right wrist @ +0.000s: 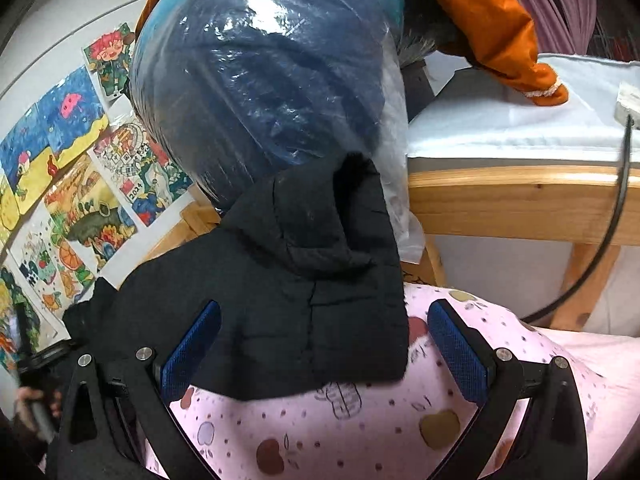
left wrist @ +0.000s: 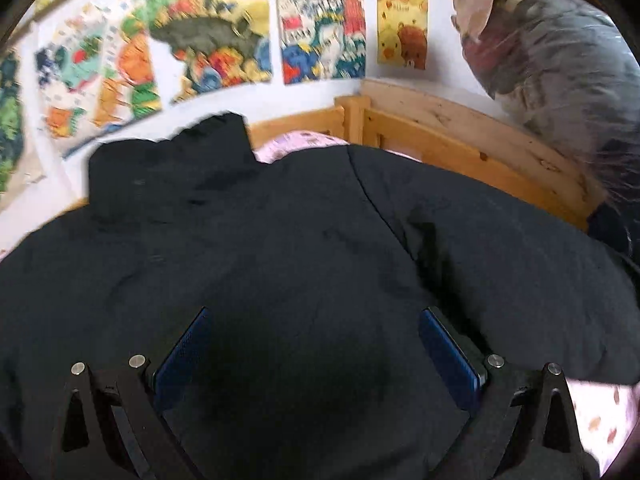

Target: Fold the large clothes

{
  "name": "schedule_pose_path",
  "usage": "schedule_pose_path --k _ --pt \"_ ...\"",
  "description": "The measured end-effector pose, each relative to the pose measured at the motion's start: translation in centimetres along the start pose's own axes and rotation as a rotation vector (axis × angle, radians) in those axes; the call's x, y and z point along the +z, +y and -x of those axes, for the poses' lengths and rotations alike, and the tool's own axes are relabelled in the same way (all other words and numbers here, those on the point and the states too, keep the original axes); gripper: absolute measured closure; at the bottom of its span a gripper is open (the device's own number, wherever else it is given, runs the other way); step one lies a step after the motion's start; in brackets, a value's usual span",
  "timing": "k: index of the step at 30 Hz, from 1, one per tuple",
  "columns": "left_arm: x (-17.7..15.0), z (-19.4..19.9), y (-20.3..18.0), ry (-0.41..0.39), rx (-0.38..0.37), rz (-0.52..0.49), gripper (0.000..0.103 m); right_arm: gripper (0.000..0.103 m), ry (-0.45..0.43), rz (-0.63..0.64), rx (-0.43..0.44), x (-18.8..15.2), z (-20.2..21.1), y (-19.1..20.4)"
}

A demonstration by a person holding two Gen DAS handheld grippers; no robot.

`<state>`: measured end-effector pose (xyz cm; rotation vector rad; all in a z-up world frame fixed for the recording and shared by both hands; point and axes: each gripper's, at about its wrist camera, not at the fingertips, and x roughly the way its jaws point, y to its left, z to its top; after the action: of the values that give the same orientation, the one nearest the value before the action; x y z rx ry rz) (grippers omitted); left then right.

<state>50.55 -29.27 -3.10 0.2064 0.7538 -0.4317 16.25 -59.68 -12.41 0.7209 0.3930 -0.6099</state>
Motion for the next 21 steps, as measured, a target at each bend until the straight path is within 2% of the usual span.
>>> schedule_pose_path --k 2,4,5,6,7,9,11,13,16,18,21 --pt "0.6 -2.0 -0.6 0.023 -0.032 0.0 0.0 0.01 -0.005 0.017 0.007 -0.1 -0.2 0.3" --pt "0.9 -4.0 -1.5 0.05 -0.052 -0.01 0.0 0.023 -0.009 0.03 -0.001 -0.2 -0.1 0.6" --pt "1.0 -4.8 -1.9 0.06 -0.058 -0.014 0.0 0.035 -0.015 0.028 -0.008 -0.3 0.1 0.6" --pt "1.0 -5.9 -2.3 0.084 -0.065 -0.018 0.0 0.043 -0.017 0.025 -0.022 -0.4 0.4 0.5" --pt "0.9 -6.5 -2.7 0.107 -0.061 -0.02 0.0 0.056 -0.015 0.021 -0.034 -0.4 0.7 0.3" --pt "0.4 -7.9 -3.1 0.151 -0.055 -0.022 0.0 0.066 -0.015 -0.004 -0.019 -0.3 1.6 -0.6" --pt "-0.1 -8.6 -3.2 0.166 -0.054 -0.025 0.0 0.084 -0.022 -0.017 0.013 0.0 2.6 -0.8" --pt "-0.2 -8.3 -3.2 0.168 -0.06 -0.018 0.0 0.096 -0.041 0.005 0.051 0.6 4.1 -0.1" --pt "-0.3 -6.5 -2.5 0.165 -0.062 0.015 0.0 0.097 -0.083 0.063 0.155 1.6 6.3 2.4" --pt "-0.6 -4.0 -1.5 0.144 -0.089 0.049 0.001 0.097 -0.108 0.131 0.218 2.2 7.8 4.7" --pt "-0.8 0.5 -0.1 0.092 -0.094 0.041 0.001 0.097 -0.127 0.229 0.334 2.8 9.6 8.7"
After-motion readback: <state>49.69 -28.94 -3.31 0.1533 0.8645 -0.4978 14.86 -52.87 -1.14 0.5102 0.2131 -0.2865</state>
